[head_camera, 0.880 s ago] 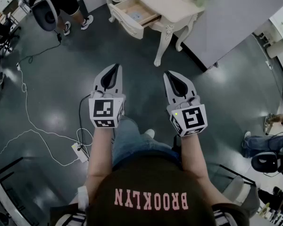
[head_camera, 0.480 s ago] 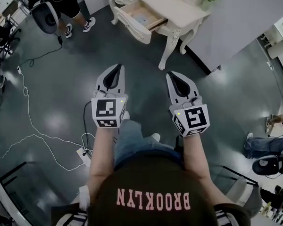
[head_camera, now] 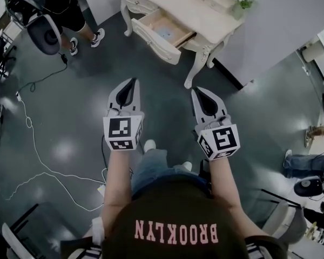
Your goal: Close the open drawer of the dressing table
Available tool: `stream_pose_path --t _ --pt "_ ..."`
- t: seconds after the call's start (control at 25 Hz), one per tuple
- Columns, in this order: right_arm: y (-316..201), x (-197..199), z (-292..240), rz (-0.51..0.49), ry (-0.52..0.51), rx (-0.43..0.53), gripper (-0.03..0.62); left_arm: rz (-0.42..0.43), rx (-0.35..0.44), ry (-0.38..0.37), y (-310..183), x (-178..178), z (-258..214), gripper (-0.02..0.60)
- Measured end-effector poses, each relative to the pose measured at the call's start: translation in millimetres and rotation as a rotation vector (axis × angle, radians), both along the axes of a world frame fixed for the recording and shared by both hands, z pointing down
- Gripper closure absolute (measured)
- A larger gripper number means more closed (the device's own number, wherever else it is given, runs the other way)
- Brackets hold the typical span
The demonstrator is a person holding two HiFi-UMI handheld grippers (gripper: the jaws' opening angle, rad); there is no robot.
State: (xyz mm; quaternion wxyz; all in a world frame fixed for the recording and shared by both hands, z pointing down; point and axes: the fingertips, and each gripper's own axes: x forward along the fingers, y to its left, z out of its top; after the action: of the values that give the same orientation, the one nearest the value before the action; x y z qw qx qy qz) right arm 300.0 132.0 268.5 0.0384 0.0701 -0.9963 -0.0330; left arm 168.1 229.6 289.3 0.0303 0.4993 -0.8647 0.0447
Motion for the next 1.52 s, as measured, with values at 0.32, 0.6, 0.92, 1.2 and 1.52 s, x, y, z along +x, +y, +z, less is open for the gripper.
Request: stream_pose_path --t 0.32,0.6,0.92,1.2,1.52 --pt "1 -70 3 0.051 -0.018 -0.087 0.597 0.024 -0.021 0.032 11 -73 6 0.577" --pt "-3 -110 13 0.082 0.008 -0.116 0.597 0.003 -0.035 0.037 26 -113 11 0.577" --pt "-10 -159 19 0.059 0.016 -0.127 0.597 -0.061 -0.044 0.046 39 -150 18 0.577" --pt "-28 -198 41 0.093 0.045 -0.133 0.597 -0.057 -0.055 0.038 22 -191 24 0.577" --pt "-86 -252 66 0.173 0.082 -0.191 0.597 0.035 -0.121 0.084 -49 -250 51 0.577"
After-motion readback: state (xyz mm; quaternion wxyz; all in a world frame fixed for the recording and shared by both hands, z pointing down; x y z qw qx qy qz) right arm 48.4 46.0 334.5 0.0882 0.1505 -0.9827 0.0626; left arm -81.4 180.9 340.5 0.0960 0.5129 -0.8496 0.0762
